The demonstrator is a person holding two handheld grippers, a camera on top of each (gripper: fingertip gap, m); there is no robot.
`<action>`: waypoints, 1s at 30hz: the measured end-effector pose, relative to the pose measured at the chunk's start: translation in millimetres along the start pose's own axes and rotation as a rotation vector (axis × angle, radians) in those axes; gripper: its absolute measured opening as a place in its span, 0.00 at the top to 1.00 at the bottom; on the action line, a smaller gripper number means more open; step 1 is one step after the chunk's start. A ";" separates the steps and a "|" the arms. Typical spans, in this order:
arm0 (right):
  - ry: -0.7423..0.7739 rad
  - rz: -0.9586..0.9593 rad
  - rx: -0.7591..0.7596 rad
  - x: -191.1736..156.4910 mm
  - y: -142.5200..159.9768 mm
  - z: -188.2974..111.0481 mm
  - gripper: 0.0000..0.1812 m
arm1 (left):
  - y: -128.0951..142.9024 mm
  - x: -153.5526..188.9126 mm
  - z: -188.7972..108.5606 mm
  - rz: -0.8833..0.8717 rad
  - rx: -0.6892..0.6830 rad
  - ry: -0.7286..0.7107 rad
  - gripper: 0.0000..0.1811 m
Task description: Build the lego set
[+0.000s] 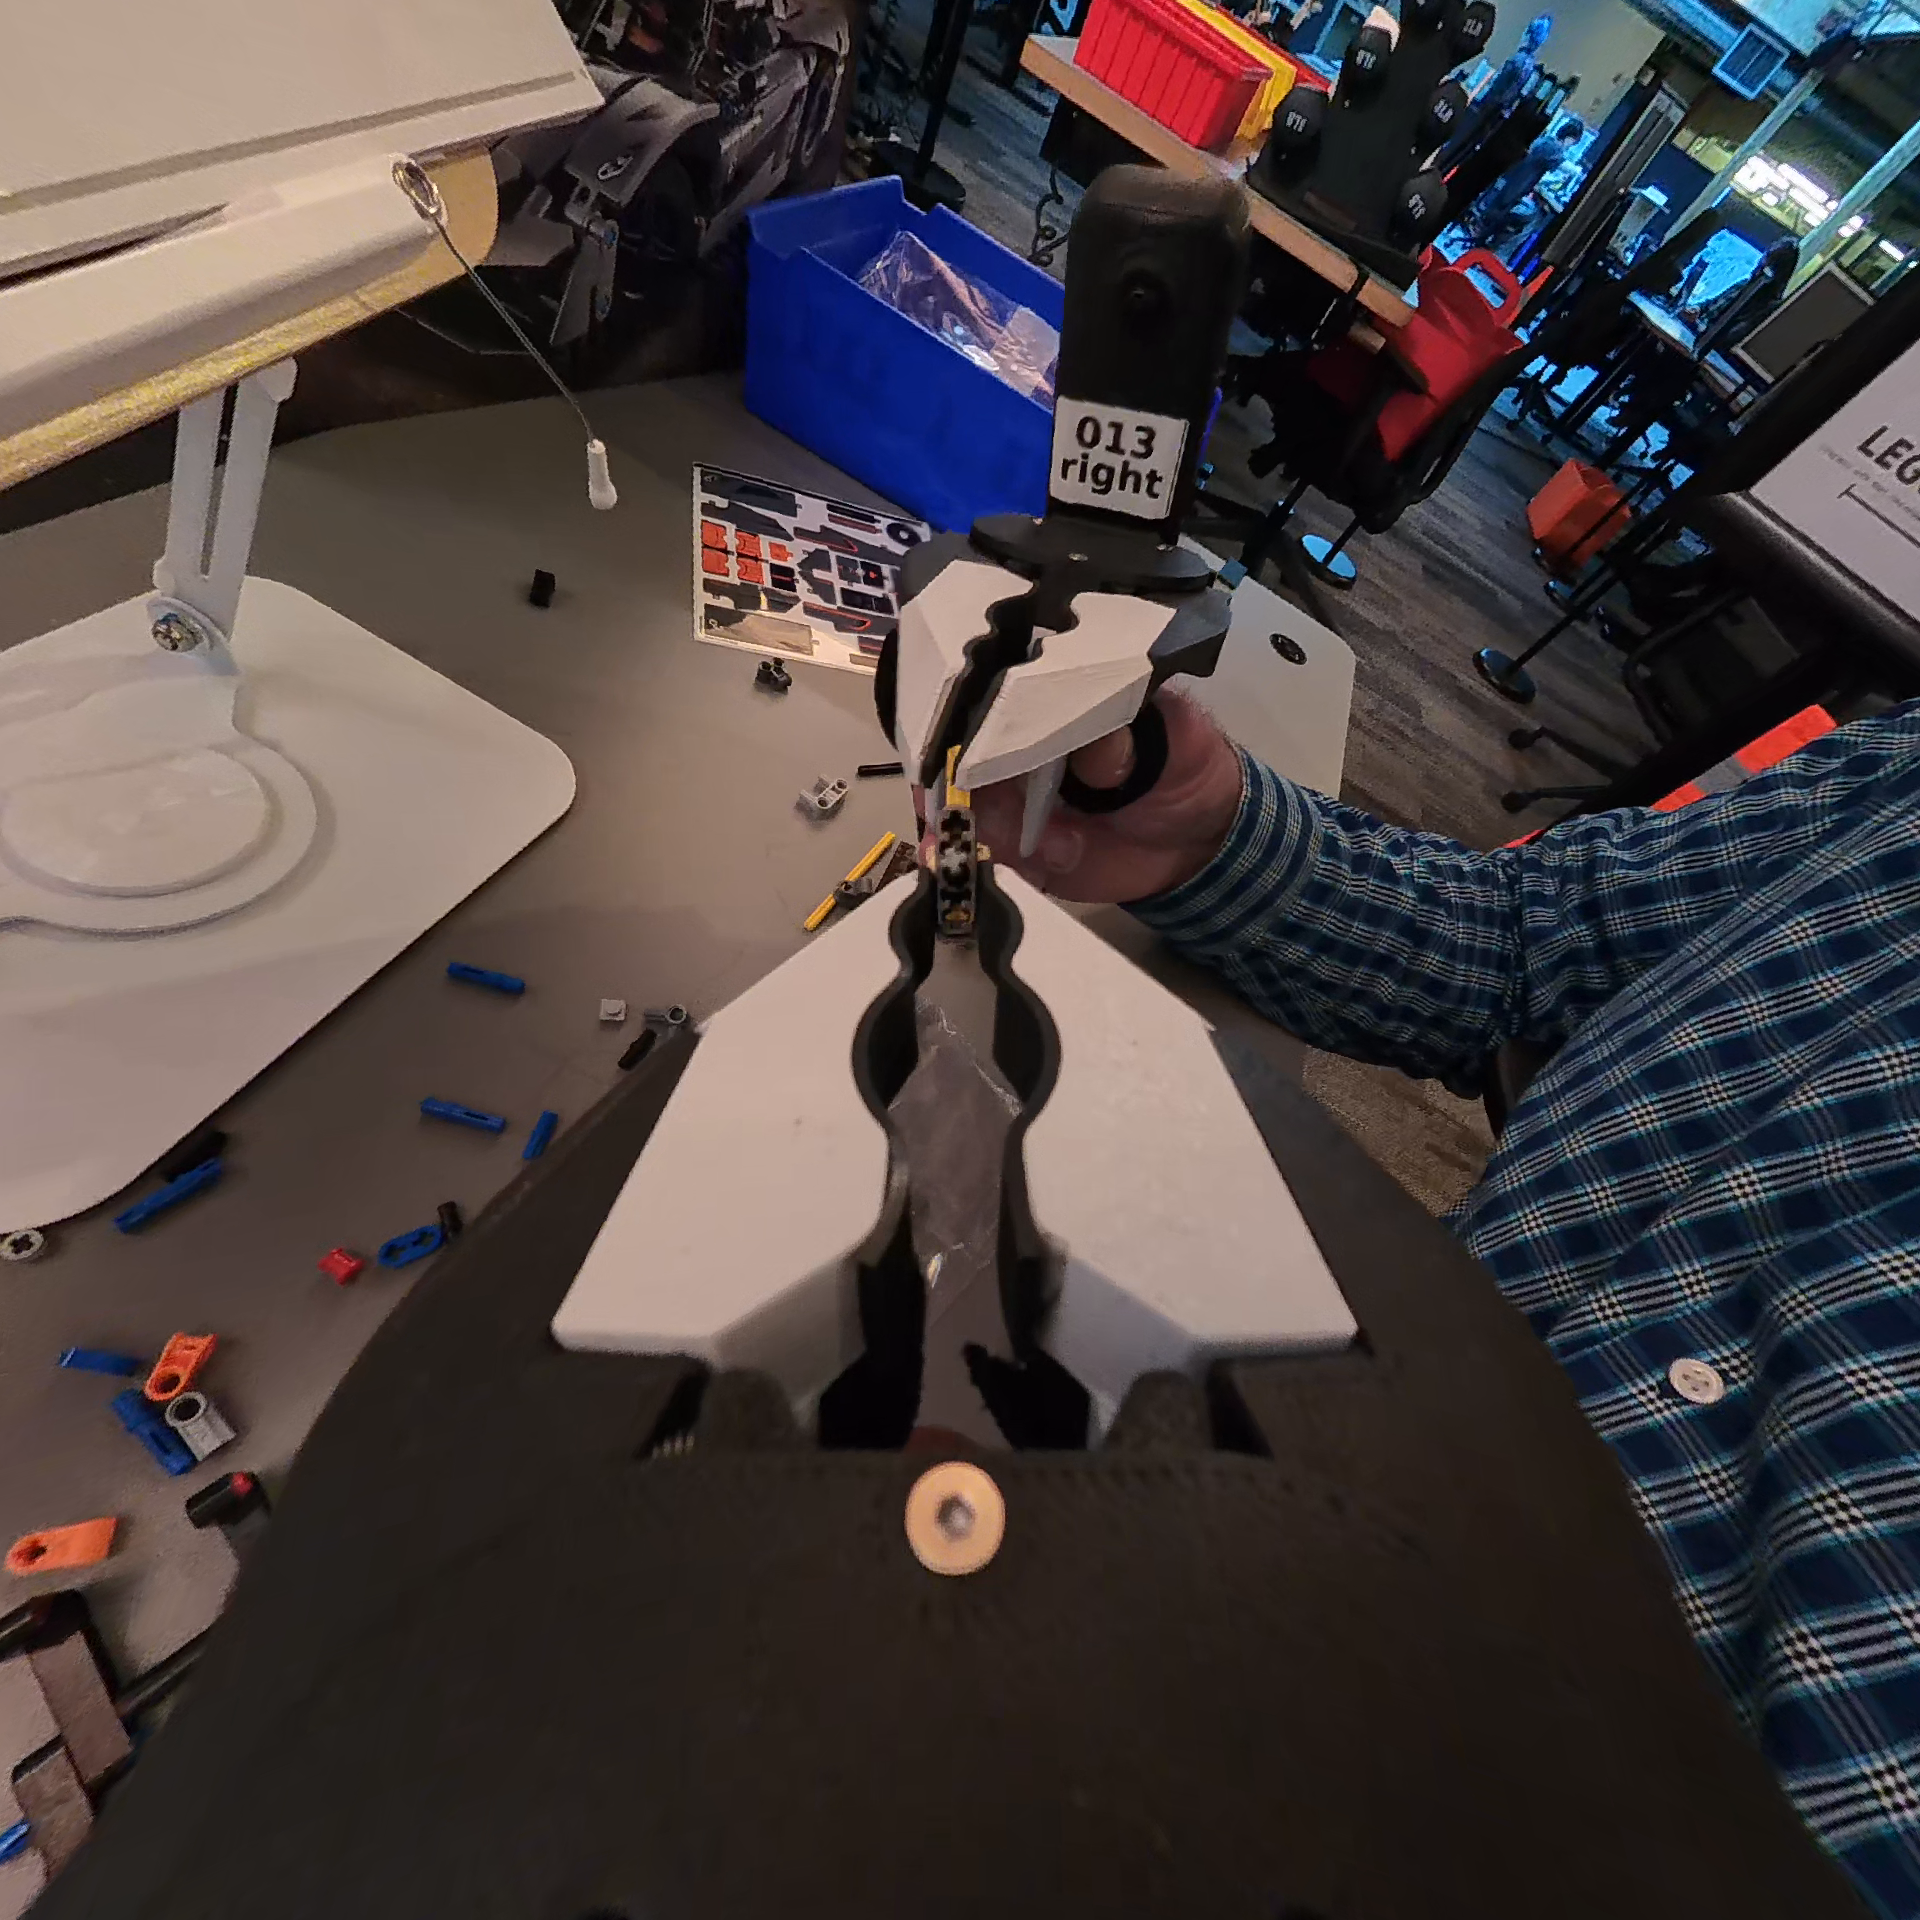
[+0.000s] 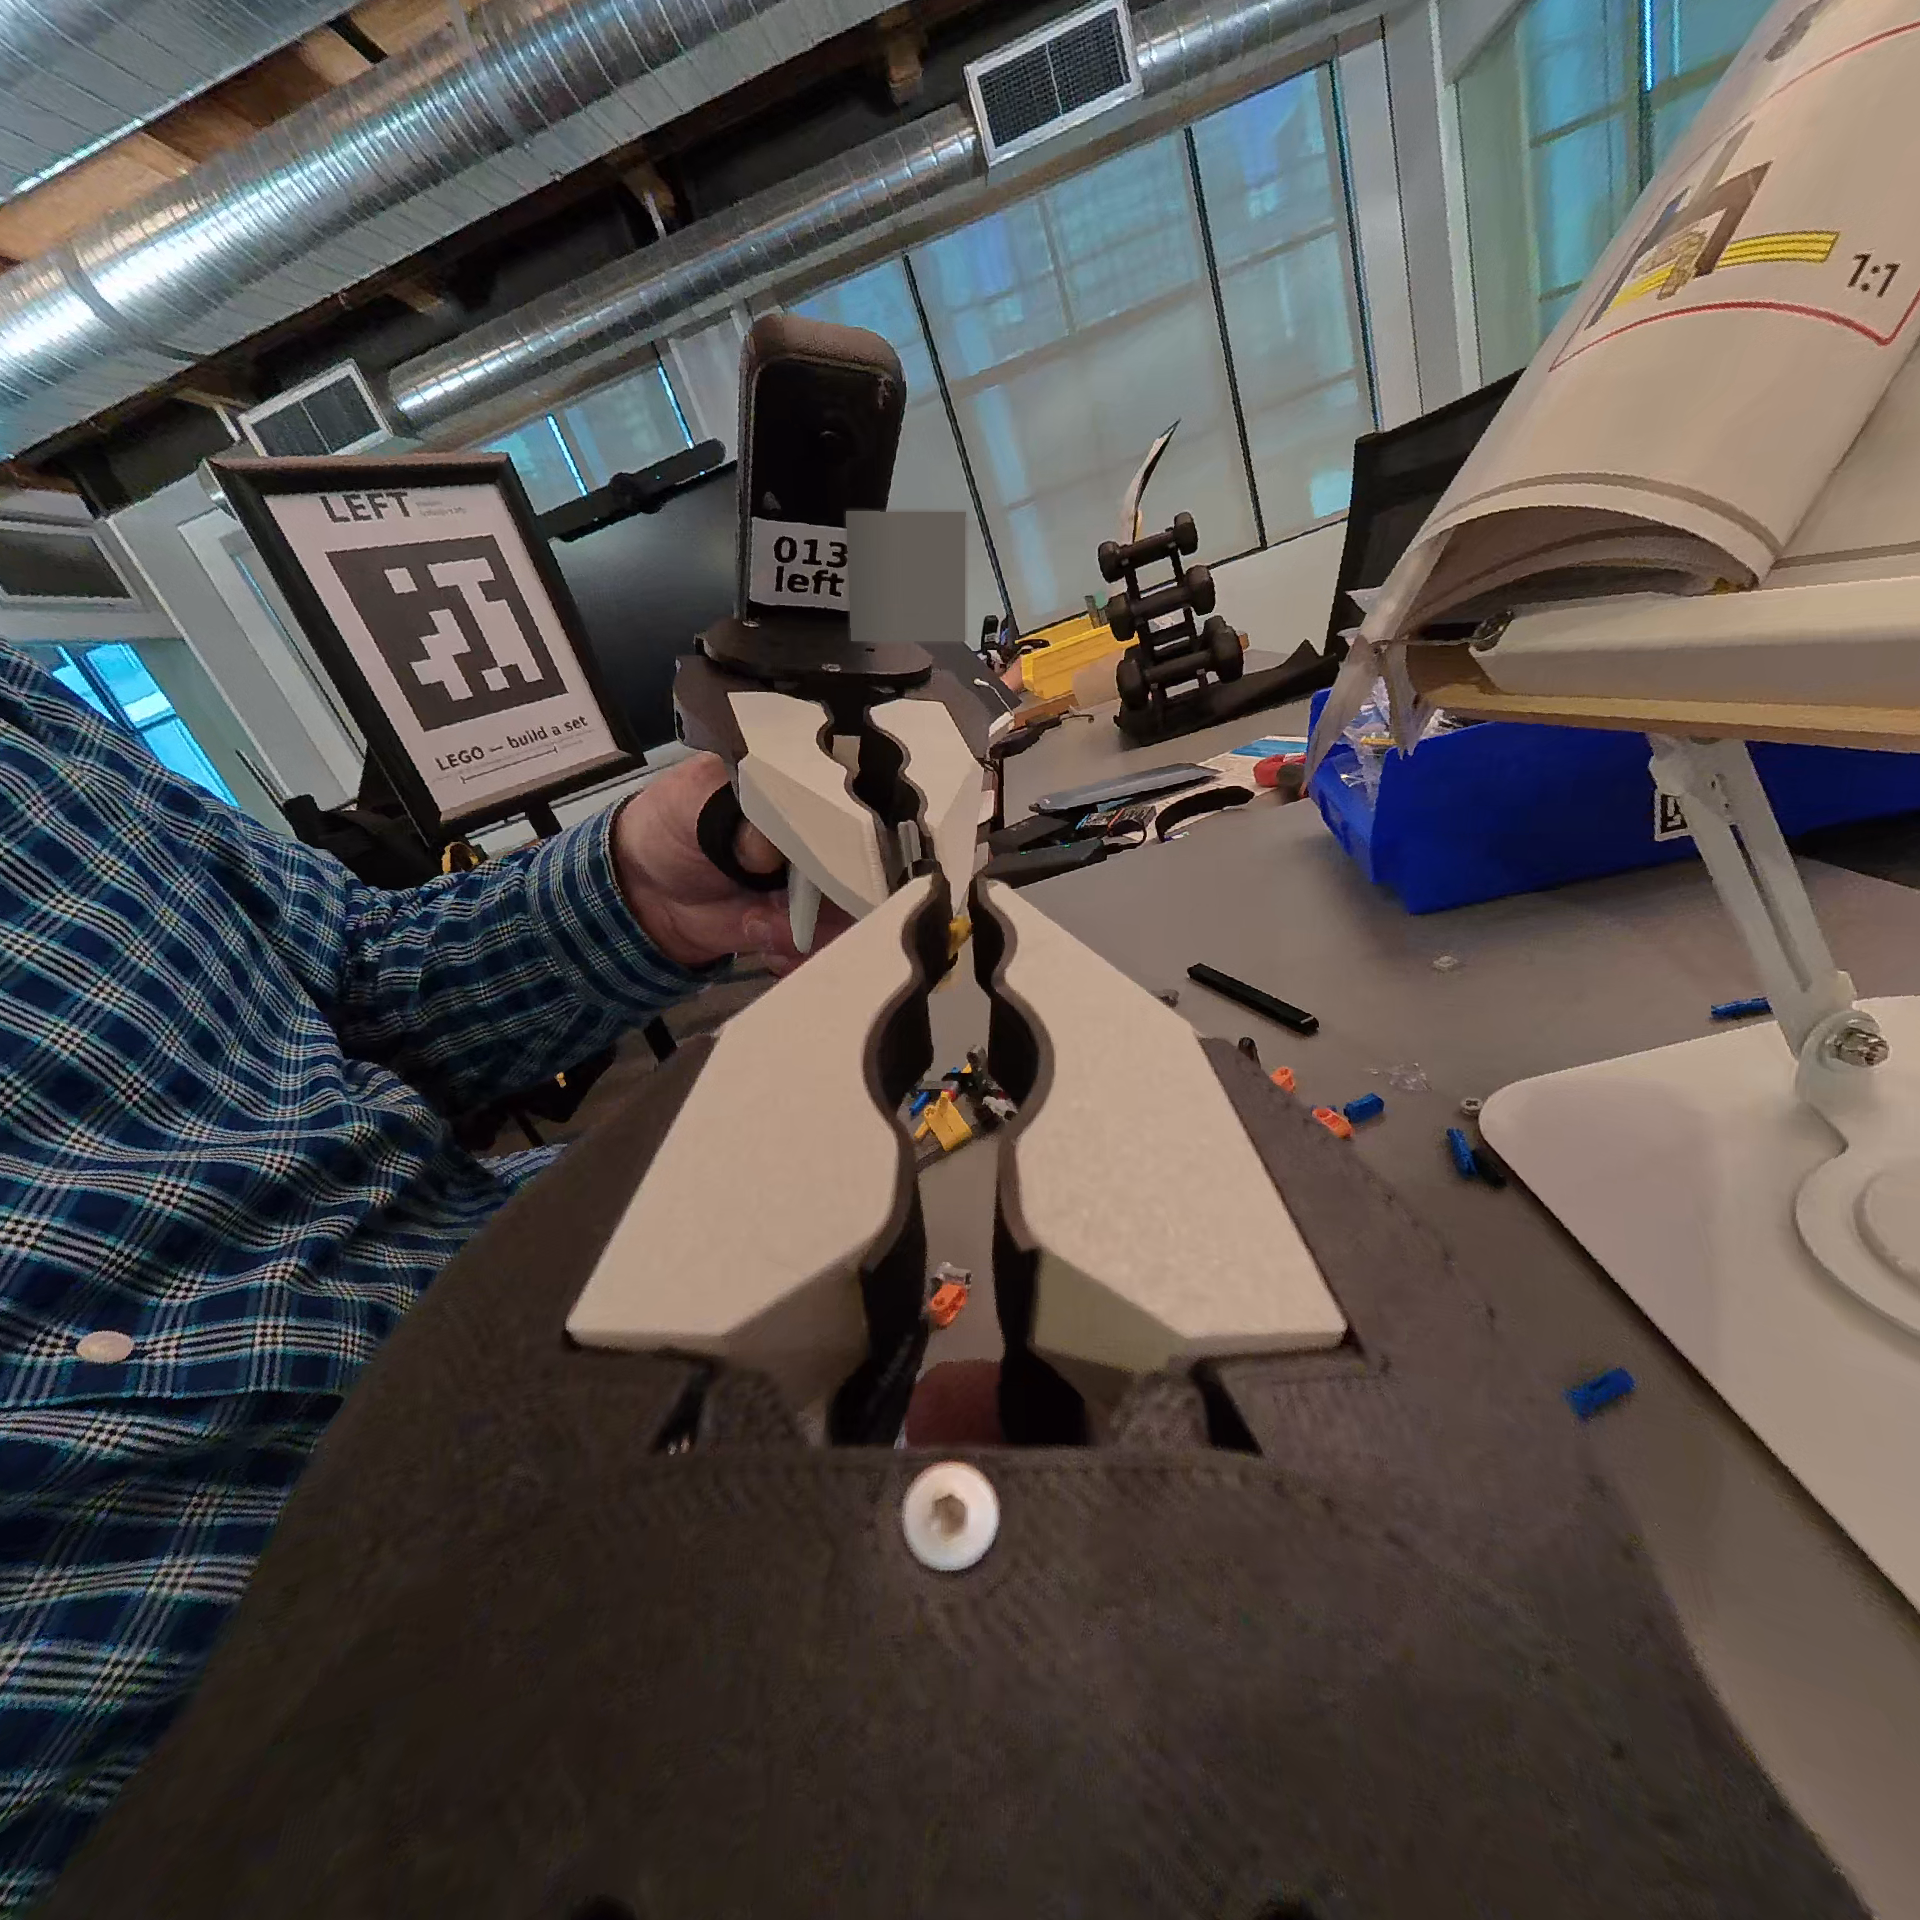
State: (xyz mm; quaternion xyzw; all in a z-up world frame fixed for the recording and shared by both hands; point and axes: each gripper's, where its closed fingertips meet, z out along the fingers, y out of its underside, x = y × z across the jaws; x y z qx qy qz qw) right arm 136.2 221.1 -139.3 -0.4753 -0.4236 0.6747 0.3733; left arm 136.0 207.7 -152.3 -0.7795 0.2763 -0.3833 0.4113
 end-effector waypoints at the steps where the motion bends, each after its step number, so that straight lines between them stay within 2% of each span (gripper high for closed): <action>1: 0.001 0.003 -0.001 0.5 0.2 0.1 0.99 | 0.2 -0.2 0.1 0.002 -0.005 -0.001 0.97; 8: 0.021 0.038 0.015 8.2 -3.7 -5.0 0.94 | 0.2 -2.0 -1.4 0.007 -0.025 -0.010 0.97; 15: -0.008 0.066 -0.036 7.4 4.3 -3.7 0.89 | -0.9 -3.1 -5.6 0.021 -0.032 -0.025 0.97; 17: -0.019 0.067 -0.039 5.4 5.4 -2.0 0.89 | -1.7 -3.2 -6.3 0.021 -0.028 -0.025 0.97; 20: -0.036 0.046 -0.046 -0.1 7.8 1.8 0.98 | 0.8 -2.6 -5.5 0.023 -0.038 -0.028 0.97; 22: -0.038 0.045 -0.032 -2.7 6.4 4.6 0.98 | 1.4 -1.7 -8.2 0.021 -0.037 -0.024 0.97; 24: -0.029 0.052 -0.040 -2.0 9.0 8.7 0.97 | 3.9 -3.4 -13.7 0.022 -0.052 -0.048 0.97; 26: -0.026 0.065 -0.041 -1.0 9.3 10.9 0.86 | 7.2 -3.9 -24.3 0.030 -0.068 -0.072 0.97; 30: 0.043 0.000 -0.120 7.4 20.2 13.1 0.85 | 19.0 -14.4 -65.3 0.031 -0.090 -0.192 0.97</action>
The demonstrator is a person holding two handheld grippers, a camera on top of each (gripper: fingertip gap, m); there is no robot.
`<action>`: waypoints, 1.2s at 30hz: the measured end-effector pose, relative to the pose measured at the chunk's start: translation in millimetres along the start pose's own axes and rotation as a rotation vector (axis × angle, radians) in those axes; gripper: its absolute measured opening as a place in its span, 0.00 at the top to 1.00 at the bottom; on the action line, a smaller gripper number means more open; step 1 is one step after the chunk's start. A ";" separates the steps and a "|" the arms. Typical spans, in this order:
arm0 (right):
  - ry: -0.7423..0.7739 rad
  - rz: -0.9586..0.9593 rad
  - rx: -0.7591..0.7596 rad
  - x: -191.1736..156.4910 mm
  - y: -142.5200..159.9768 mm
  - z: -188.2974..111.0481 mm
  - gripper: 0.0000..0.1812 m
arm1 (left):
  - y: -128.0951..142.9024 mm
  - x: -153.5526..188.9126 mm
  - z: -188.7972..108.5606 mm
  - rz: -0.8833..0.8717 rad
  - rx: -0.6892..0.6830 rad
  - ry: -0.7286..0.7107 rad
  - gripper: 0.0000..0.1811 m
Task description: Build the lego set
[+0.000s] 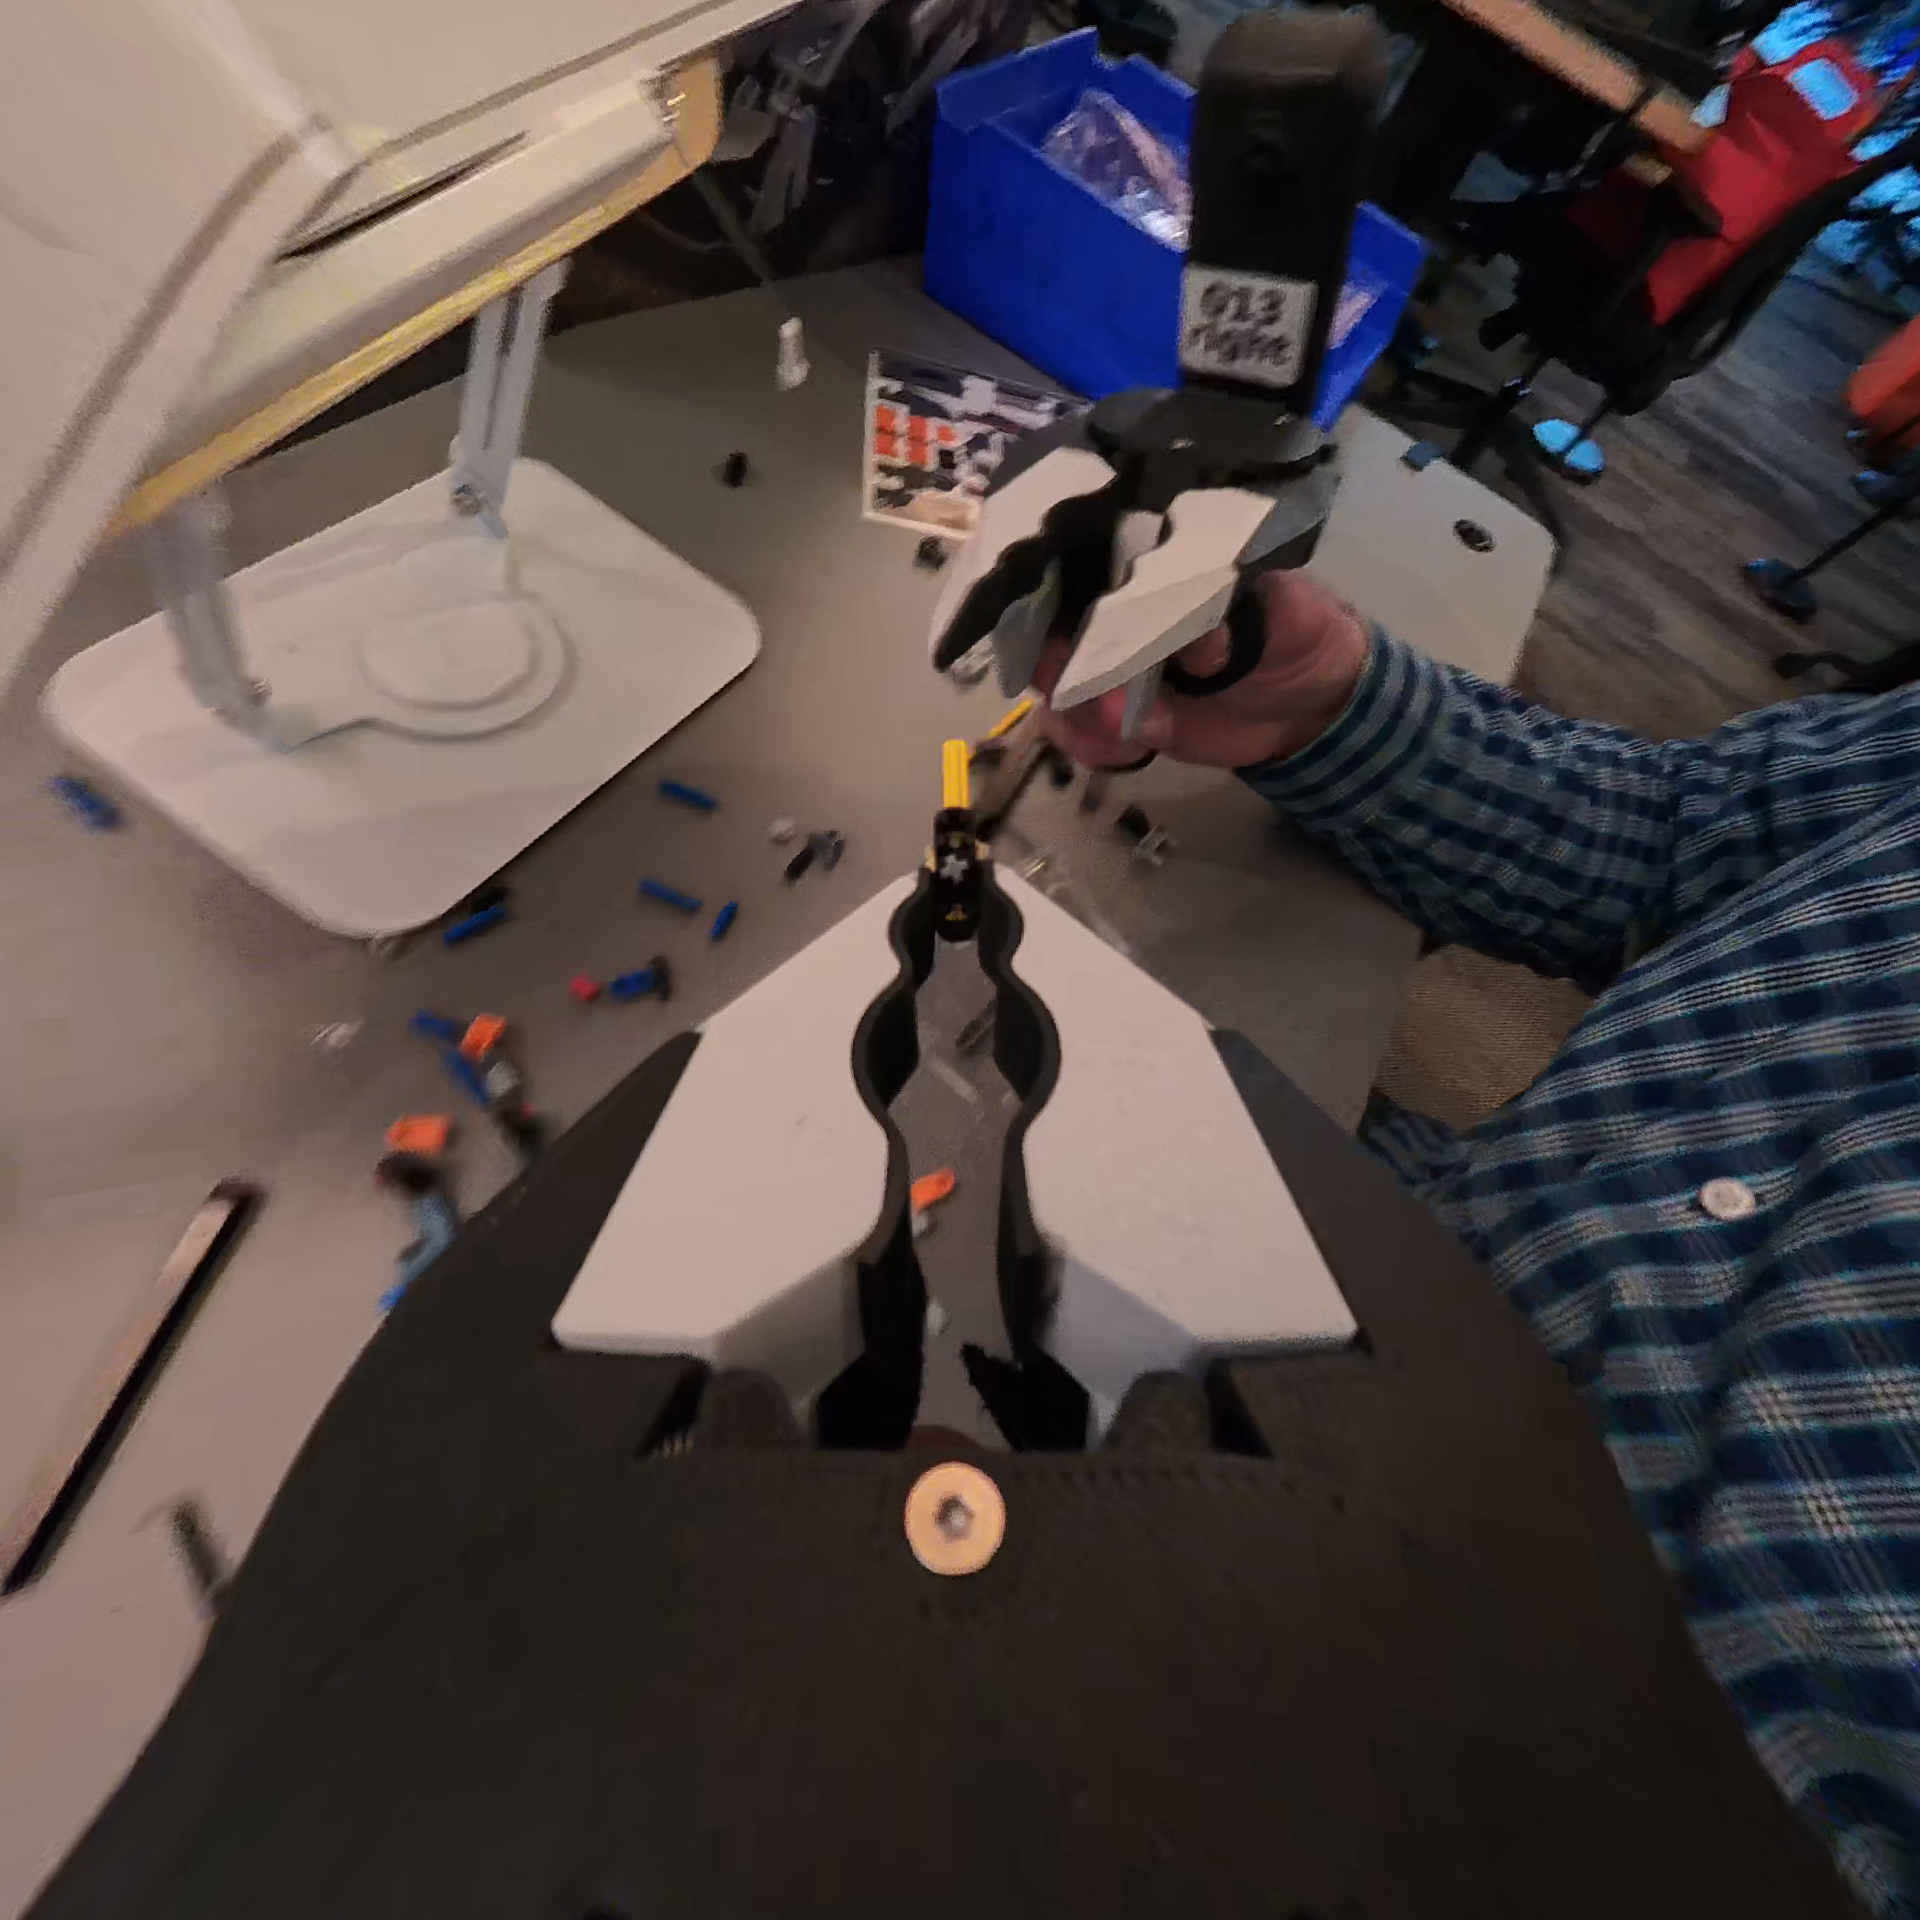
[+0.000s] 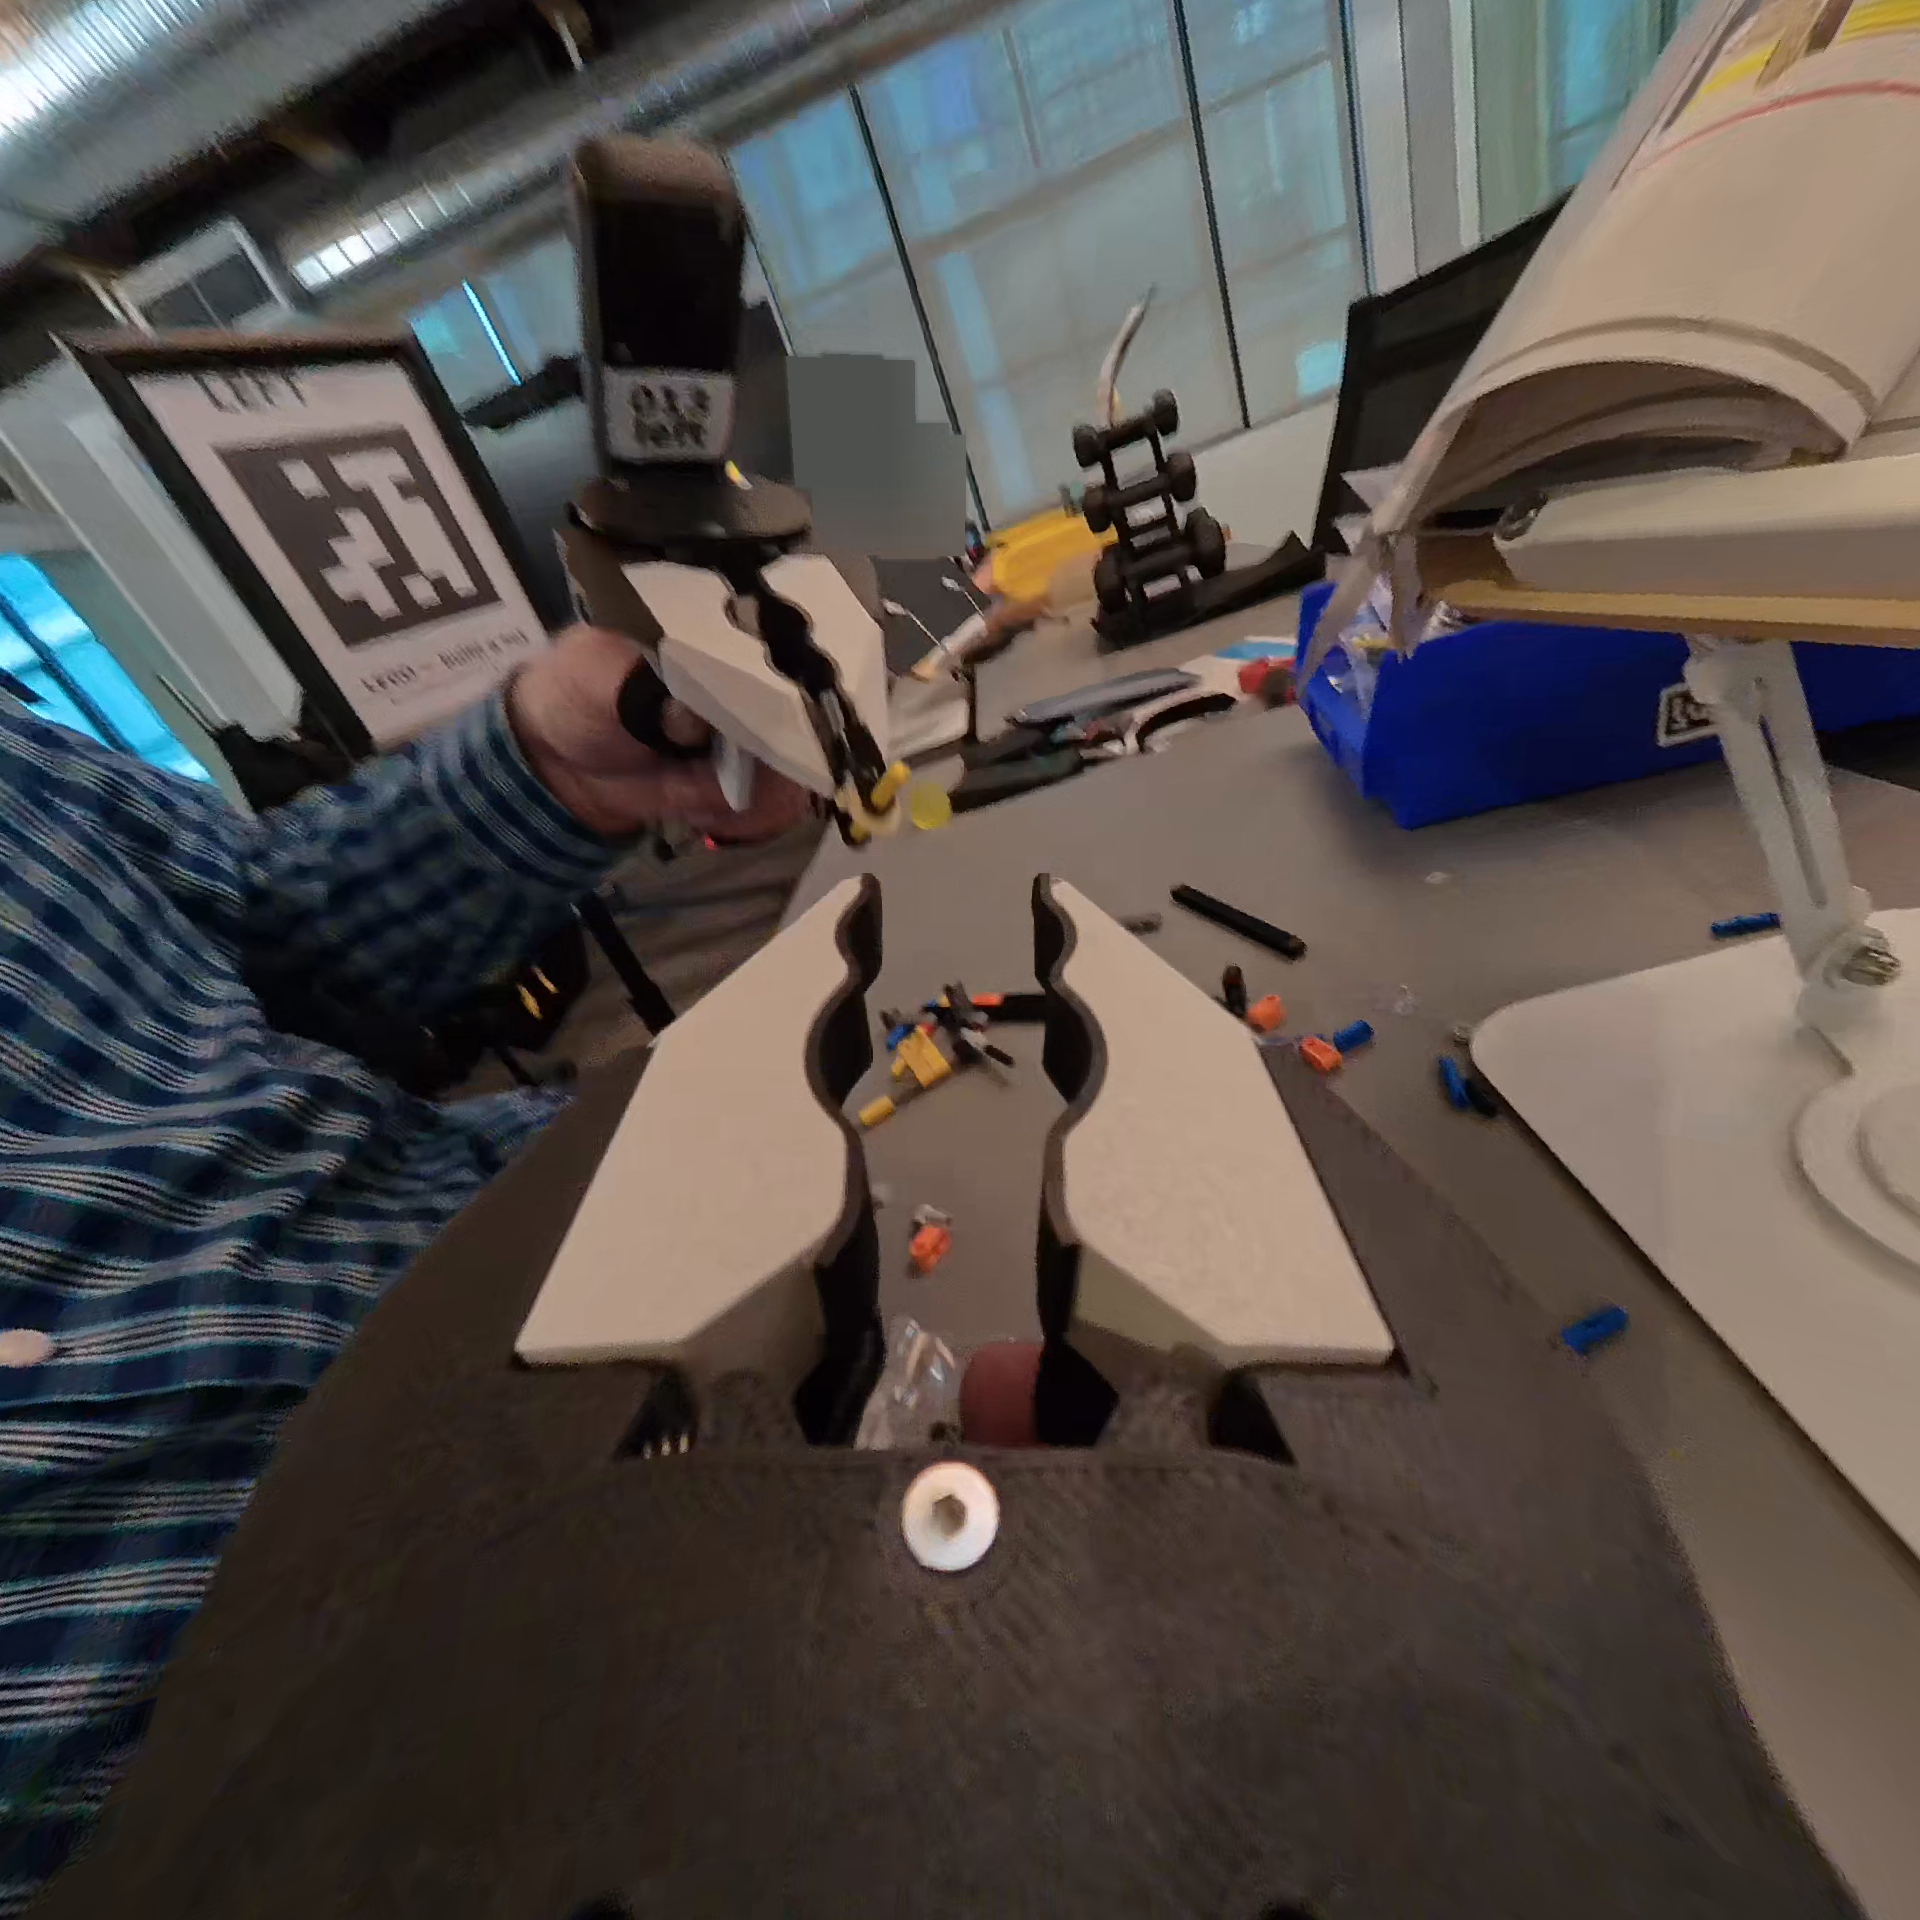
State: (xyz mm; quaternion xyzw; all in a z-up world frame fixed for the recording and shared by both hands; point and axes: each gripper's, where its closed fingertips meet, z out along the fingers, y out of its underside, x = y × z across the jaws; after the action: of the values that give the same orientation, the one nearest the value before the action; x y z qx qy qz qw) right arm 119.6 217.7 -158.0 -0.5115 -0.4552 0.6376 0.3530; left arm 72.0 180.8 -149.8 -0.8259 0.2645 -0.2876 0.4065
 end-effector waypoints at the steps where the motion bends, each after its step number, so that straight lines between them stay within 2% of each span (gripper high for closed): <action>1: 0.019 -0.025 -0.045 1.7 6.6 3.7 0.84 | 8.4 -7.6 -10.5 -0.003 -0.018 -0.048 0.97; 4: 0.064 -0.109 -0.195 3.6 27.0 19.0 0.81 | 43.7 -31.2 -39.5 -0.026 -0.089 -0.194 0.97; 7: 0.100 -0.188 -0.341 5.9 45.8 34.6 0.78 | 74.4 -44.7 -54.5 -0.093 -0.103 -0.261 0.97; 13: 0.133 -0.266 -0.537 16.1 69.8 66.5 0.75 | 119.4 -72.9 -45.6 -0.128 -0.194 -0.372 0.98; 18: 0.161 -0.275 -0.621 37.6 81.2 91.2 0.72 | 132.9 -89.3 -31.3 -0.070 -0.296 -0.407 0.98; 23: 0.165 -0.266 -0.649 48.1 84.6 114.0 0.67 | 143.8 -97.8 -22.5 -0.093 -0.320 -0.393 0.97; 28: 0.149 -0.293 -0.691 57.9 95.9 125.7 0.65 | 156.1 -103.7 -21.1 -0.083 -0.388 -0.408 0.97; 36: 0.119 -0.285 -0.729 66.2 116.4 134.9 0.65 | 160.6 -104.9 -17.3 -0.122 -0.398 -0.402 0.97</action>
State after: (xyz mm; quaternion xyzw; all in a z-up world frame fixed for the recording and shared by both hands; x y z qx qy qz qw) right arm -24.9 209.6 -281.1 -0.5712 -0.6968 0.3480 0.2590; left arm -45.4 157.1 -300.6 -0.9442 0.1798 -0.0844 0.2627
